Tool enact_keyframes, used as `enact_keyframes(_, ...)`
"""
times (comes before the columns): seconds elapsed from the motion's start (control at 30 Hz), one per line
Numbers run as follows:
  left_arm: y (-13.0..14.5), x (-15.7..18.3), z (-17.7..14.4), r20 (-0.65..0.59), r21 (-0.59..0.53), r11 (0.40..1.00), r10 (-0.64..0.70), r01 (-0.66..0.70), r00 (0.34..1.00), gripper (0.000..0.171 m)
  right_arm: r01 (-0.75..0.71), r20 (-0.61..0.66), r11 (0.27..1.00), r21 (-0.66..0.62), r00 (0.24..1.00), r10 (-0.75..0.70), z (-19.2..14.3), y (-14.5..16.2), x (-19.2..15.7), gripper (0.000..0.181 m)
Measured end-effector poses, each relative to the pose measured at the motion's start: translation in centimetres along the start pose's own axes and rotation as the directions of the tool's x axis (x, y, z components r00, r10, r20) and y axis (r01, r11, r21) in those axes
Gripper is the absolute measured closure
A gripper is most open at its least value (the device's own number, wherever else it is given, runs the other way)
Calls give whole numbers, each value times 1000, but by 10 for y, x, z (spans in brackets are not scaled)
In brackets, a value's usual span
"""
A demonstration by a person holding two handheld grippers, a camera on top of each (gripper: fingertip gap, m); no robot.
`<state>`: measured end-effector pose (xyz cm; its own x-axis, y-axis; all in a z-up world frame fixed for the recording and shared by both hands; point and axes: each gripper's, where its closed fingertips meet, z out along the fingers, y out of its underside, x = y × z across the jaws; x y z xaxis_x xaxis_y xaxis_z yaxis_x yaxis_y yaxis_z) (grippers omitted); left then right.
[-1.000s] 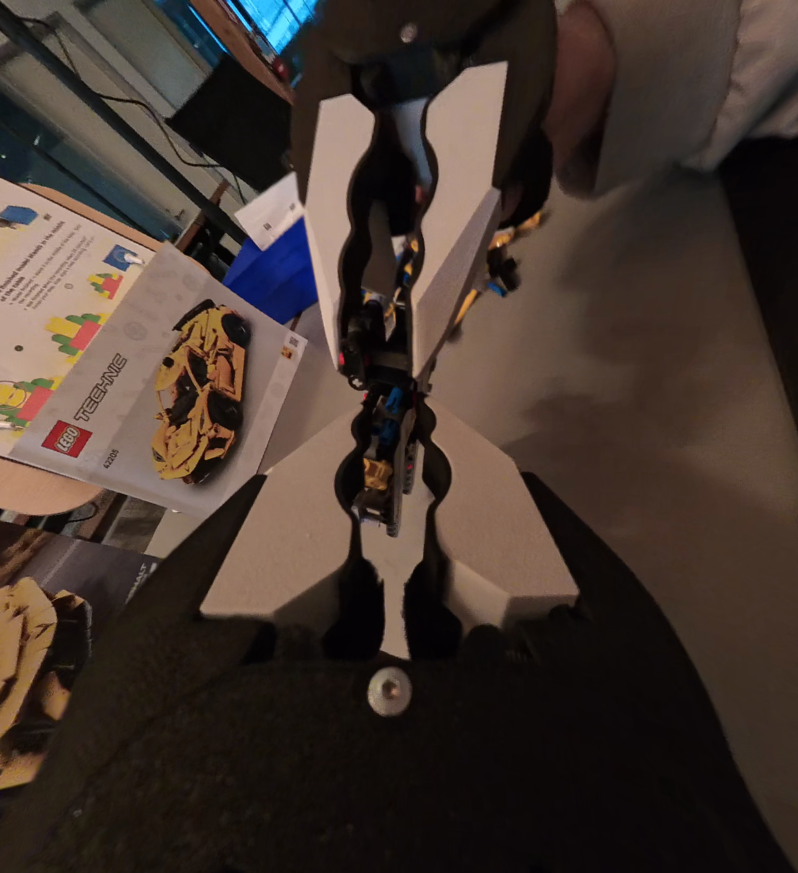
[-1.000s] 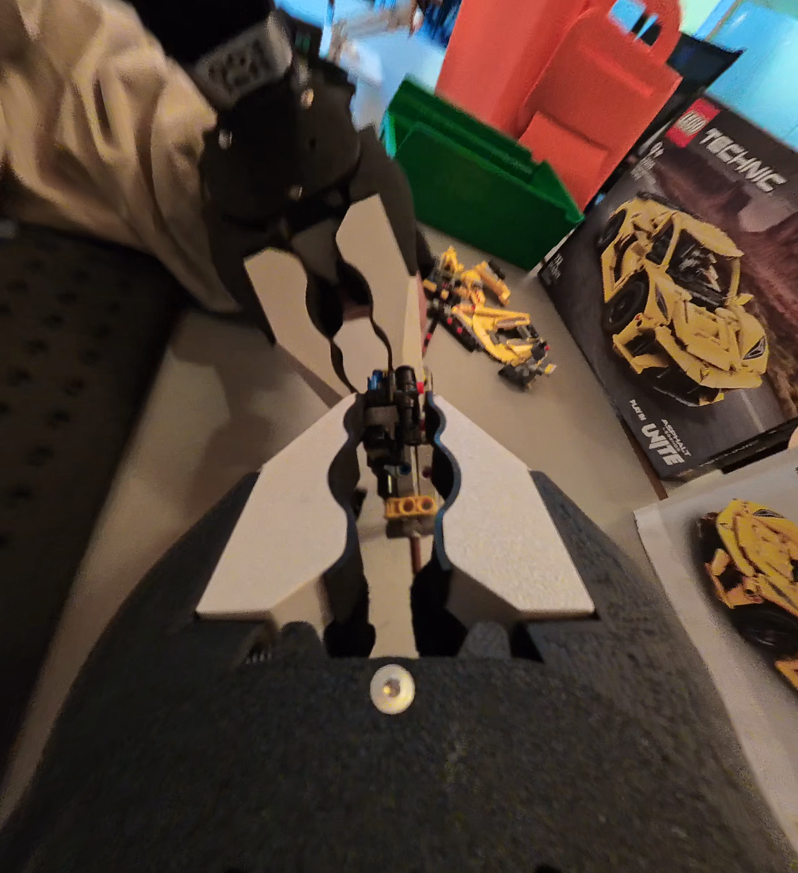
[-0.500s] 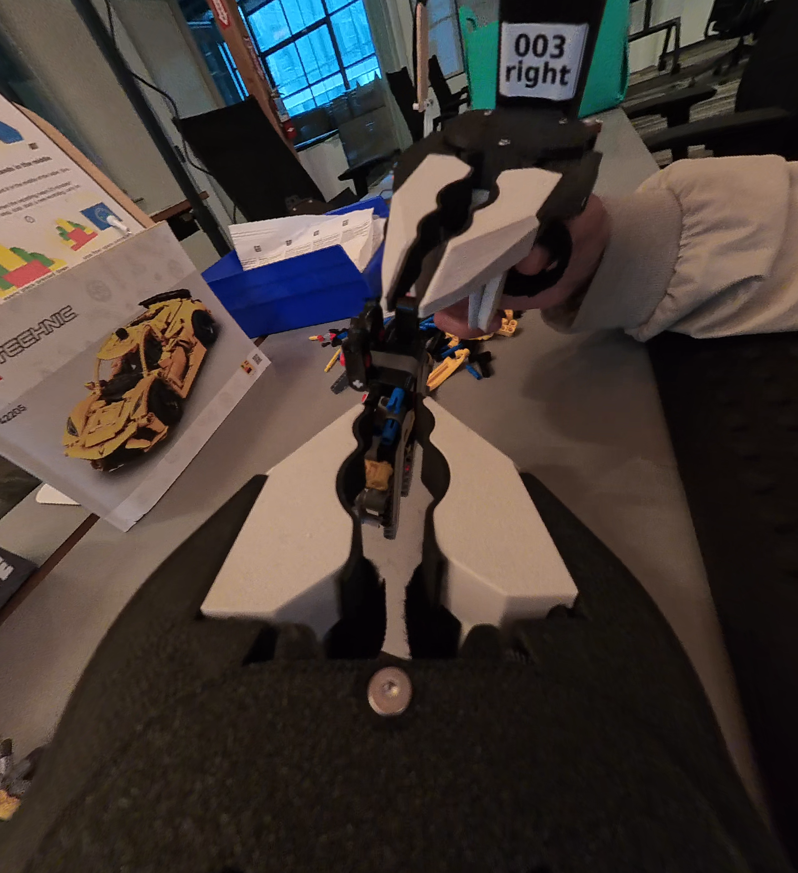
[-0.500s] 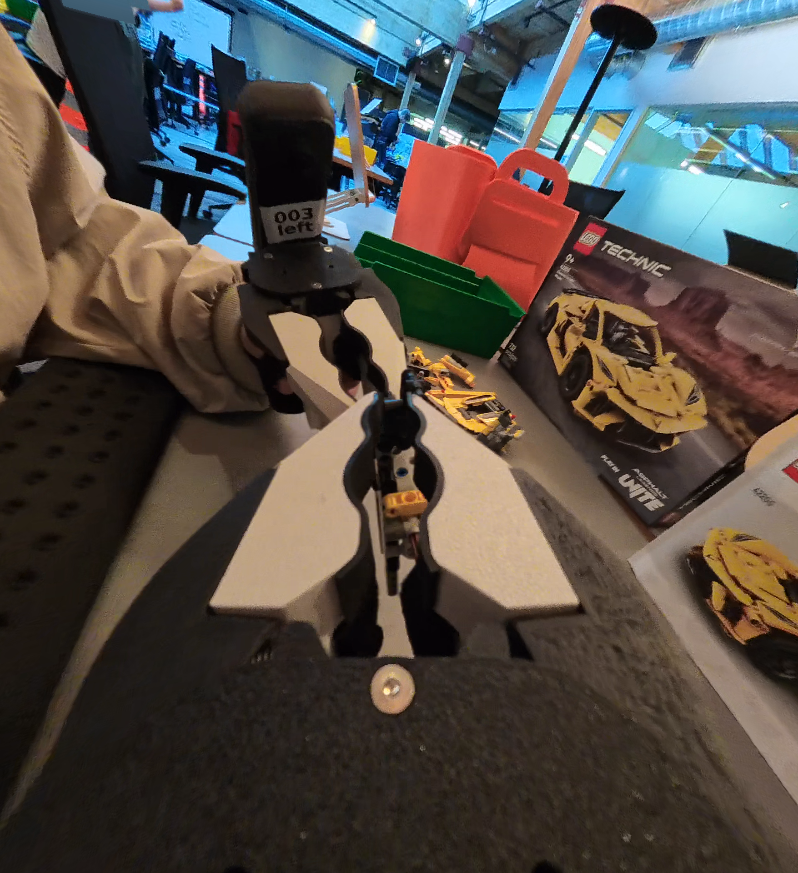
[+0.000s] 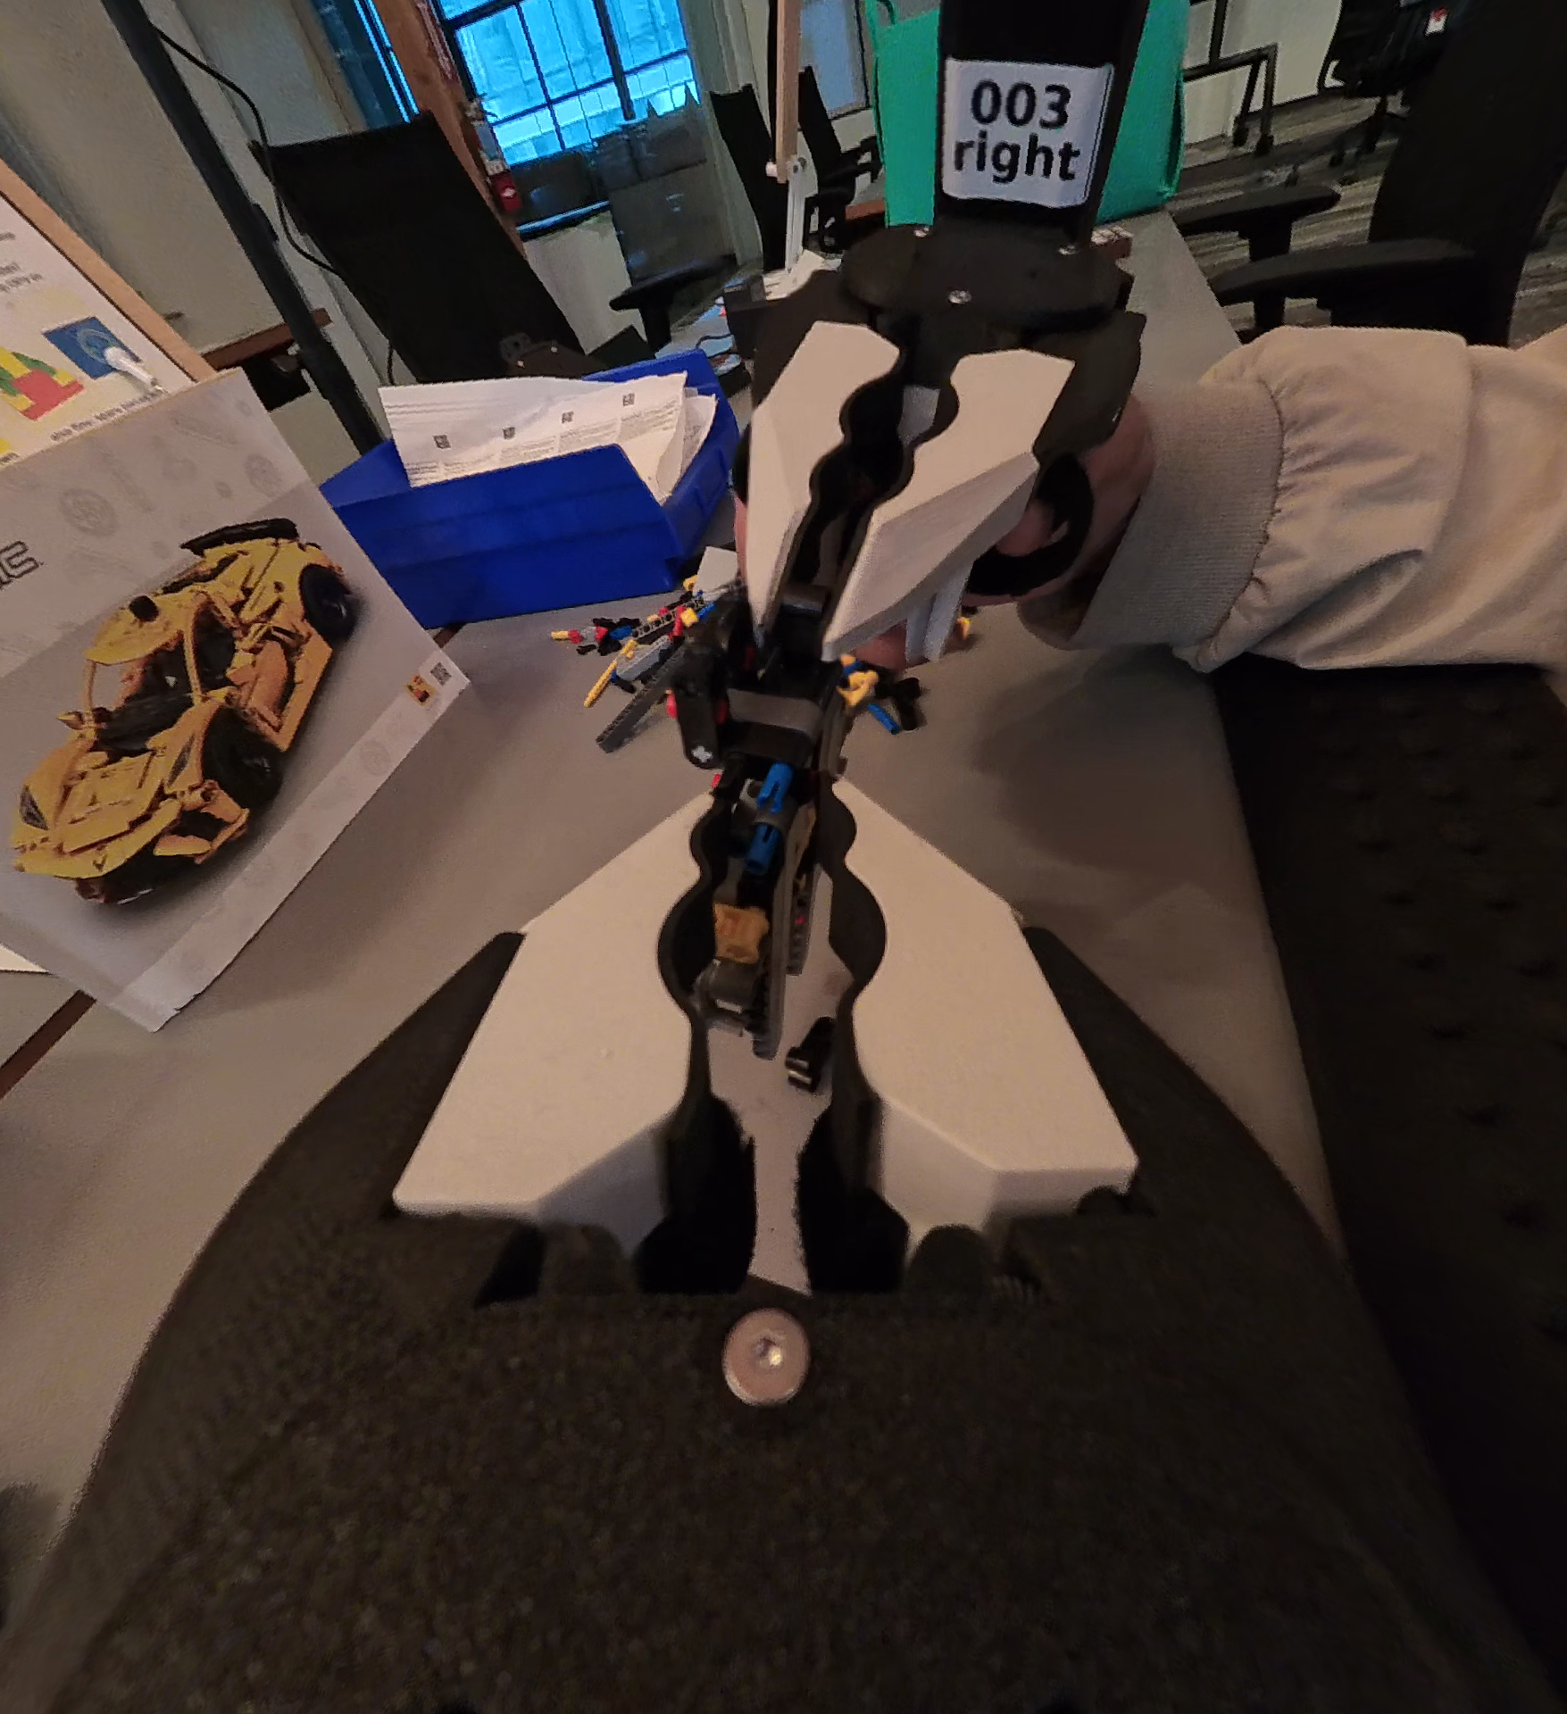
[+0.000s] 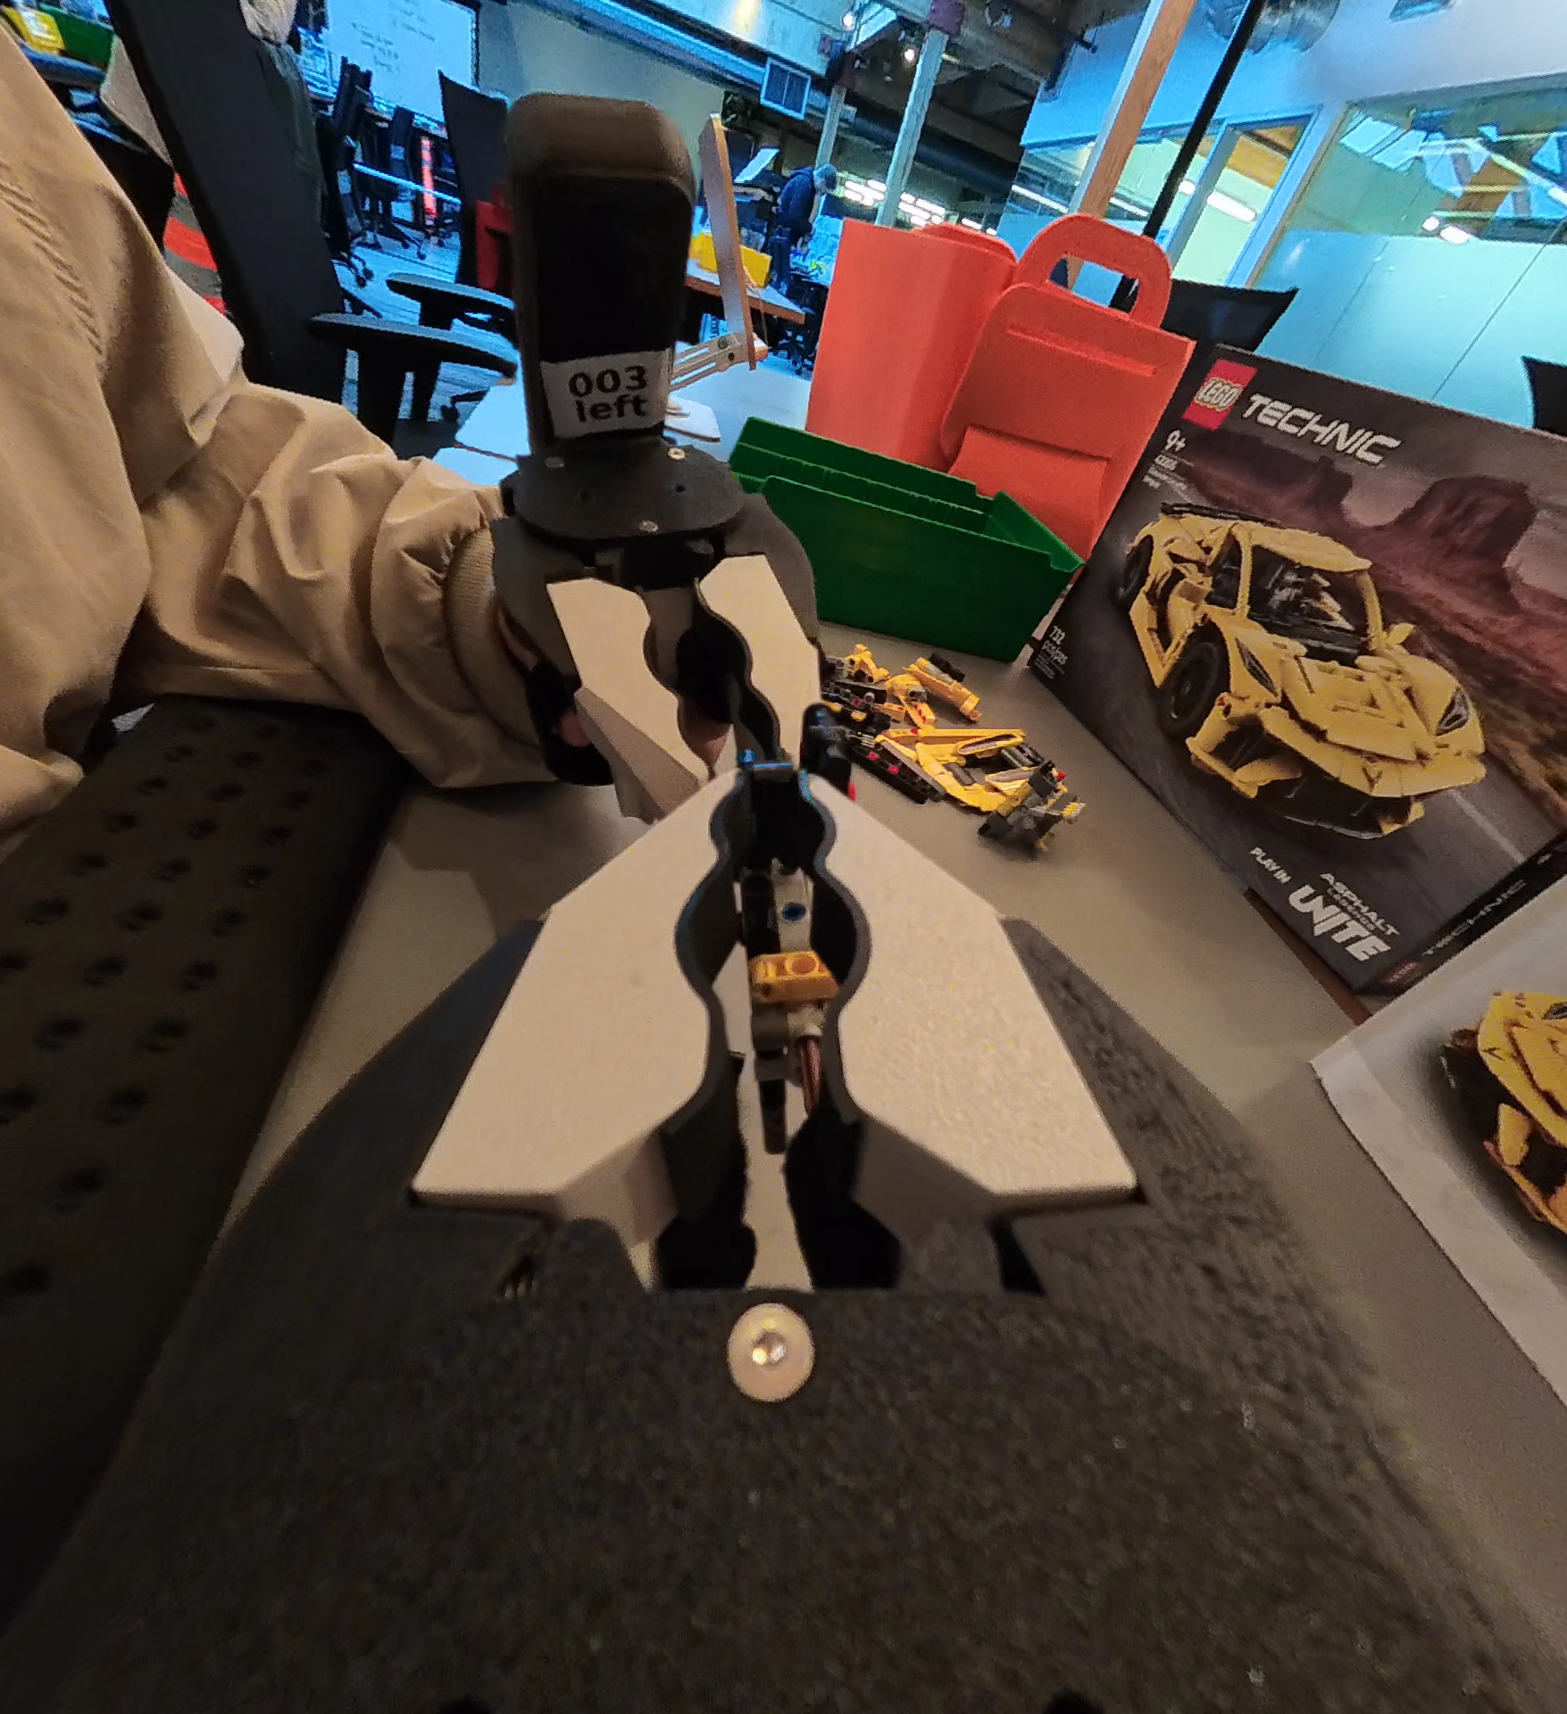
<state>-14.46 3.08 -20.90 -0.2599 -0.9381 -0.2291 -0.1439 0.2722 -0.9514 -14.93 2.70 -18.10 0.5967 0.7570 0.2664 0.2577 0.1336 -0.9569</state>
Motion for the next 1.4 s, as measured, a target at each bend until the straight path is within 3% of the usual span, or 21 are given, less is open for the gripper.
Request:
enact_keyframes(0.1, -2, -3, 1, 8, 7, 1000, -30, 30, 1000, 151, -54, 23, 999, -4, 998, 54, -1, 1, 1, 175)
enact_keyframes(0.17, -9, -4, -2, 3, 42, 997, -60, 60, 998, 130, -89, 56, 996, -15, 994, 90, -1, 3, -1, 175)
enact_keyframes(0.2, -12, -2, -3, -16, 55, 996, -69, 70, 997, 128, -110, 73, 994, -14, 991, 111, -1, 3, -3, 175)
enact_keyframes(0.37, -15, 8, -3, -62, 65, 997, -43, 47, 997, 129, -103, 140, 993, 54, 986, 95, 5, -10, -17, 175)
enact_keyframes(0.53, -14, 15, -2, -100, 54, 998, -27, 33, 995, 142, -107, 160, 994, 16, 982, 103, 8, -3, -21, 175)
enact_keyframes(0.67, -29, 14, -10, -112, 134, 990, -34, 49, 993, 144, -158, 190, 987, 18, 970, 151, 3, -8, -19, 175)
enact_keyframes(1.13, -9, 20, -4, -127, 38, 999, 0, 5, 992, 143, -250, 226, 963, -95, 937, 266, 3, 11, -22, 175)
enact_keyframes(1.4, -9, 15, -5, -114, 46, 998, -44, 50, 992, 143, -252, 181, 966, -55, 949, 257, 8, 10, -16, 170)
